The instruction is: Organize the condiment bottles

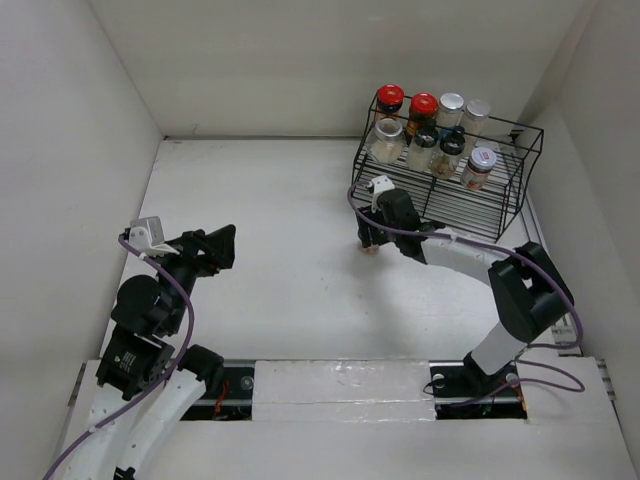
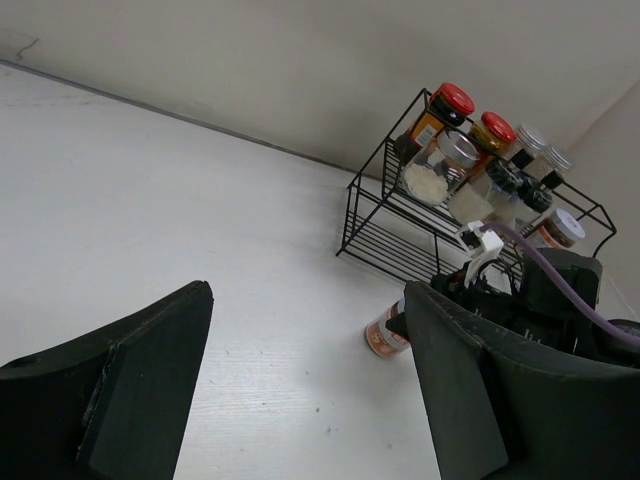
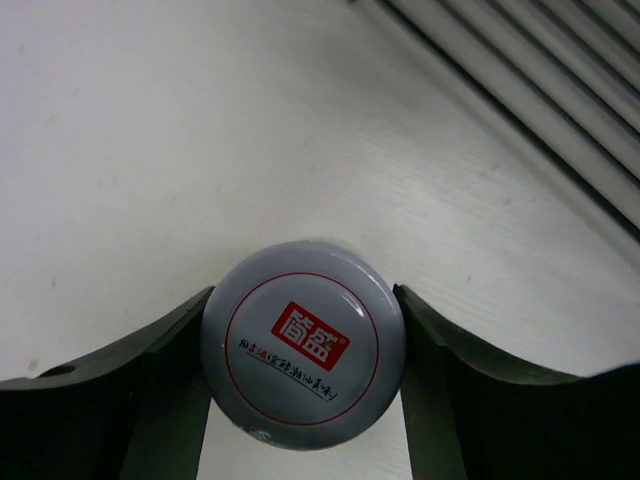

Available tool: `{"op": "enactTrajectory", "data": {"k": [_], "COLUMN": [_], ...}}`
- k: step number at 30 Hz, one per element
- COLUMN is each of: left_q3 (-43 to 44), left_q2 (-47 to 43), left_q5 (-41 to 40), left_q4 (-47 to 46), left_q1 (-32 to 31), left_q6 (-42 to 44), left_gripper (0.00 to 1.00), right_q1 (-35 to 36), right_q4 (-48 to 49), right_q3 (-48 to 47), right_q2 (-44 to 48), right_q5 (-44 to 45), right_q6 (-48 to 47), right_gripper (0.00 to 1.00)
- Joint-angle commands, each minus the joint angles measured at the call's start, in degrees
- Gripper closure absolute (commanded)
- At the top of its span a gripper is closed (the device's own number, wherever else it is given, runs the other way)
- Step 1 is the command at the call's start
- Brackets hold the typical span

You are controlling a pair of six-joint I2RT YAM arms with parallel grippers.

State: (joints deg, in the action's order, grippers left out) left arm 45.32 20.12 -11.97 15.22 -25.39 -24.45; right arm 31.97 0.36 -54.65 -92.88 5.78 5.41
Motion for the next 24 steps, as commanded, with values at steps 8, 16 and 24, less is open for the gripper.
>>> {"op": "enactTrajectory", "data": {"k": [8,16,24], "left_q3": [-0.4,-0.4,-0.4], "left_q2": [0.4,0.4,1.2], "left_q5": [0.8,1.4,2.8], "left_q4": [-2.3,-2.3,-3.1], "left_q1": [0.1,0.6,0.6], "left_q6": [0.8,0.8,0.8], "left_gripper": [0.27,0.27,0.27], "right_q1": [-0.6,-18.2,-41.5], "right_q4": [0.8,-3.3,-7.2], "right_q3": [-1.6,-7.1,-18.2], "right_q2": [18.2,38.5,32.2], "right_q5": [8.0,11.3,4.9], "right_q6": [1.9,1.9,1.6], "right_gripper": [0.67,0.67,0.67]}}
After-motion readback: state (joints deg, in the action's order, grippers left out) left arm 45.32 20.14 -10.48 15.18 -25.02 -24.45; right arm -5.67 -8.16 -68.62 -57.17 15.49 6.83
